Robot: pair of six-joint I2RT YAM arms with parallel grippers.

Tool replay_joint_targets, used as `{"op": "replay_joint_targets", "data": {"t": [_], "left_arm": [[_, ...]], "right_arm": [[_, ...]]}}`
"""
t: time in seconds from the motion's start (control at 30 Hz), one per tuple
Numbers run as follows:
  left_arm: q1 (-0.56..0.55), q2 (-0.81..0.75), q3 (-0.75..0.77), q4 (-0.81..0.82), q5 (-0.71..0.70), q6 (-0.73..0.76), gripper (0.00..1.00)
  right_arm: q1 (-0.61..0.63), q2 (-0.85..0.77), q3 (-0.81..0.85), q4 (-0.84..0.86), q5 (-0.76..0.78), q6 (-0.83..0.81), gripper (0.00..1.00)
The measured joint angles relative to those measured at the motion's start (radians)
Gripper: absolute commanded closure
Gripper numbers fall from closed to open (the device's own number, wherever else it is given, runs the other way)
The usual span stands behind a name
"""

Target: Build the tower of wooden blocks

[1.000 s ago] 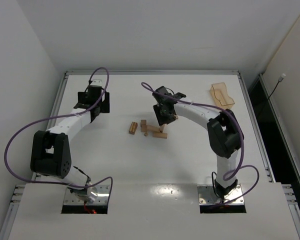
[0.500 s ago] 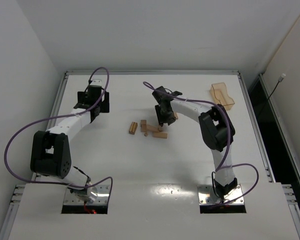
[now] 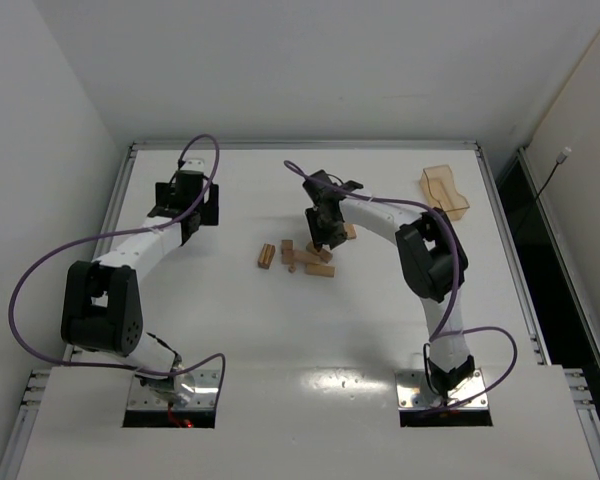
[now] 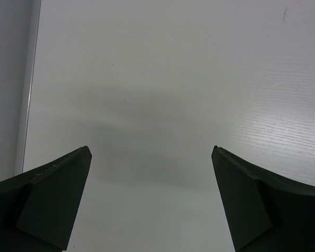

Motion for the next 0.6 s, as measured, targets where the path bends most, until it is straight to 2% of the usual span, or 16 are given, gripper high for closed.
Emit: {"op": "replay_joint_targets", "data": {"t": [0.2,0.37,0.47,0.6], "left_arm": [[0.0,0.001,0.0,0.002,-0.008,0.003,0.01],[0.0,0.003,0.0,0.004,-0.008,0.003,0.01],[0.0,0.003,0.0,0.004,-0.008,0.003,0.01],[0.0,0.003,0.0,0.005,-0.008,0.003,0.01]], "right_arm": [[0.0,0.014,0.007,0.018,-0.039,-0.065,0.66],[-0.002,0.014,0.006,0.037,-0.077,-0.192,0.66],[-0.003,0.013,-0.02,0.071,-0.089,-0.288,0.61],[-0.003,0.013,-0.076,0.098,-0.098,-0.371,0.6]]}}
